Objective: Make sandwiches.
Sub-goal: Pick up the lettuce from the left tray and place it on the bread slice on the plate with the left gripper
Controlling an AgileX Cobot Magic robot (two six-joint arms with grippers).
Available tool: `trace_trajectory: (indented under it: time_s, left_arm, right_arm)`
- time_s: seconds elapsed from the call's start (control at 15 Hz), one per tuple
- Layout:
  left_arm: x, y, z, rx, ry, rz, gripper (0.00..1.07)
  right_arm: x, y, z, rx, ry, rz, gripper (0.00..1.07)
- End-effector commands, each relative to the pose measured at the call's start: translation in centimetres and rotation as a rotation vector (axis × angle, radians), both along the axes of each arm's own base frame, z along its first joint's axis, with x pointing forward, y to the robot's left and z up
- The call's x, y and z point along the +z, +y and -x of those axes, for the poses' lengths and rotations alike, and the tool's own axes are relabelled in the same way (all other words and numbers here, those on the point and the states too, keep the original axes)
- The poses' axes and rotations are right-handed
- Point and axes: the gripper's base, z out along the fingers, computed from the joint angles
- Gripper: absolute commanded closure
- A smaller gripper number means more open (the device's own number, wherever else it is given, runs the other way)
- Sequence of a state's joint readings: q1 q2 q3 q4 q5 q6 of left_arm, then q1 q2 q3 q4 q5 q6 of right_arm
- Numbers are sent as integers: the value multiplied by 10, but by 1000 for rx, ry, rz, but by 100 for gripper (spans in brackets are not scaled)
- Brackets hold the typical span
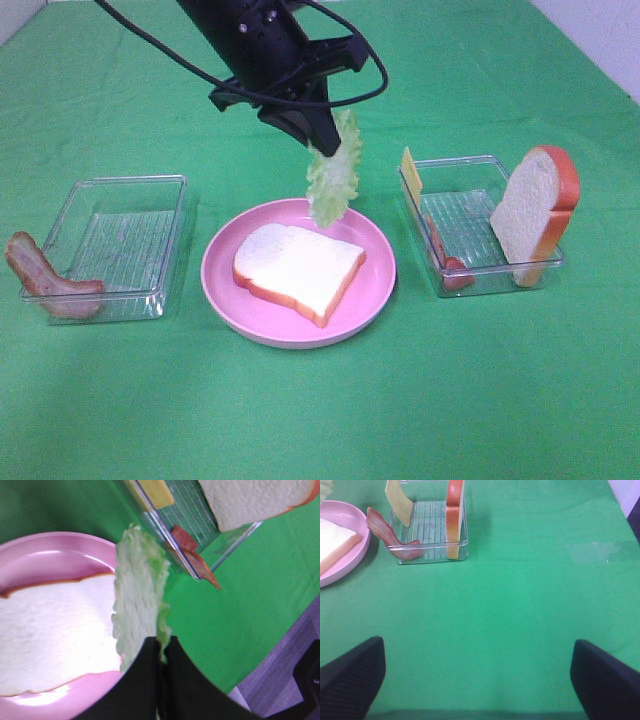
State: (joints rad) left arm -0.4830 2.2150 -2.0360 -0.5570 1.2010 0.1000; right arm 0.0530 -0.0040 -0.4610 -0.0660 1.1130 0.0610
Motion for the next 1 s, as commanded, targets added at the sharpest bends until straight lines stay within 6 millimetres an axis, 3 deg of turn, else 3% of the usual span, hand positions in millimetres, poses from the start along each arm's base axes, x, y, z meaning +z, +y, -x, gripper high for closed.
trace_trajectory:
  time_s: [0.07, 0.53, 1.0]
  left_arm:
    - [-12, -13, 4, -47, 59, 46, 107]
    - [-68, -13, -2, -79, 165, -42, 107]
    - [-78, 3, -6, -77, 120, -251, 107]
  right_arm:
    - [-1, 0, 3, 1, -36, 2, 11]
    - [-1, 0, 3, 1, -36, 2, 11]
    - [-1, 0, 3, 1, -36, 2, 11]
